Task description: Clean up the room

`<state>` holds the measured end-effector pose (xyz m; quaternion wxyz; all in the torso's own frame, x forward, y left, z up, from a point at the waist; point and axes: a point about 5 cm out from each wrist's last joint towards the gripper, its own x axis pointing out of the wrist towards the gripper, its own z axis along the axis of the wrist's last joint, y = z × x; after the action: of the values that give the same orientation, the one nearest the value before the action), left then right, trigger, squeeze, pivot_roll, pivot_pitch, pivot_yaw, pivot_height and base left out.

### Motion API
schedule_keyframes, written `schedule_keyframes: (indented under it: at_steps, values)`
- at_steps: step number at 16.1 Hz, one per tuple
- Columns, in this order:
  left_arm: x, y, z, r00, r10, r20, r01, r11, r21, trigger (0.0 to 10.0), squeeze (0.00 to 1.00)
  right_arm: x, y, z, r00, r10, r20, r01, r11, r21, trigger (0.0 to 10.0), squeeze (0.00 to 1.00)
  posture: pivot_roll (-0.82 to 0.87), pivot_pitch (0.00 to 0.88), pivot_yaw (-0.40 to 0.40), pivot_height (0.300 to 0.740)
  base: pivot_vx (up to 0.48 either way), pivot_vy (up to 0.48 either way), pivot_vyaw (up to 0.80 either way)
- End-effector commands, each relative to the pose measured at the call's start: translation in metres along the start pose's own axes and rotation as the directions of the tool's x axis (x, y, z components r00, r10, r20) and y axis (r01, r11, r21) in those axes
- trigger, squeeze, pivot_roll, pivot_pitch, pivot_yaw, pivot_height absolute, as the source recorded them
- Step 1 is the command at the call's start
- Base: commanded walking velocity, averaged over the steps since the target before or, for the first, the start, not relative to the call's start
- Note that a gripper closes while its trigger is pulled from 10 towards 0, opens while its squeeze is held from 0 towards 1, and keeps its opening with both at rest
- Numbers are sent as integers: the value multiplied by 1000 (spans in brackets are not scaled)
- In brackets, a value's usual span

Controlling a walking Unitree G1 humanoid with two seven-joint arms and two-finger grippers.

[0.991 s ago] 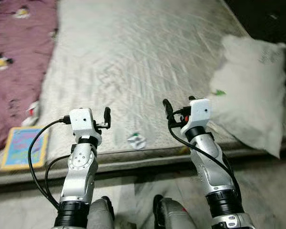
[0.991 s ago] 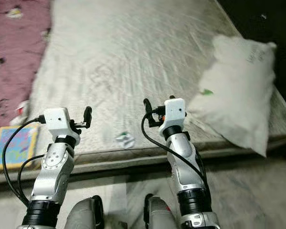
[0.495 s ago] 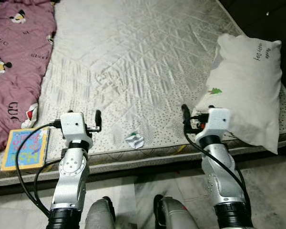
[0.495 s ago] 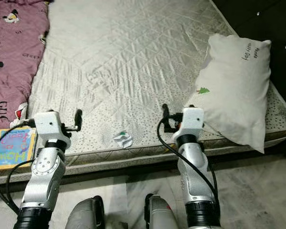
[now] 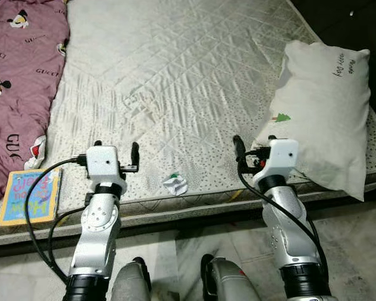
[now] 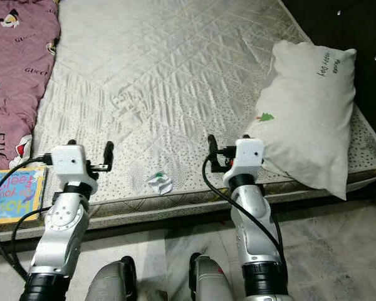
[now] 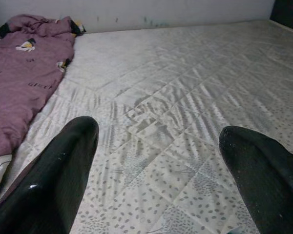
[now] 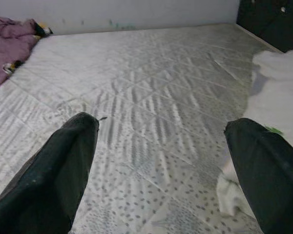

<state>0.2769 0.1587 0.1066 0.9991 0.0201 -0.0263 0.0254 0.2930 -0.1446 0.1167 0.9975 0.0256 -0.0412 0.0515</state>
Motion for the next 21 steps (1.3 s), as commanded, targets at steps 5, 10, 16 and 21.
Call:
schedule_keyframes:
  at_steps: [5,10,16,21]
  values:
    - [-12,7,4,1000,28,-1,-28,1000,5,10000,0,-5,17,-4,994,106,-21,-106,994,9,10000,0,23,253,-19,740,0,0,0]
    - [-10,14,2,999,38,-30,-38,999,7,10000,0,-9,28,-4,989,149,-19,-148,989,18,10000,0,4,277,2,722,0,0,0]
    - [-8,-2,3,999,6,-36,-7,1000,-13,10000,0,-13,29,-6,981,189,-34,-189,982,4,10000,0,-7,285,-8,654,0,0,0]
    - [-5,-4,3,999,5,-31,-6,1000,-16,10000,0,-12,30,-5,979,201,-32,-201,980,2,10000,0,-11,278,-9,590,0,0,0]
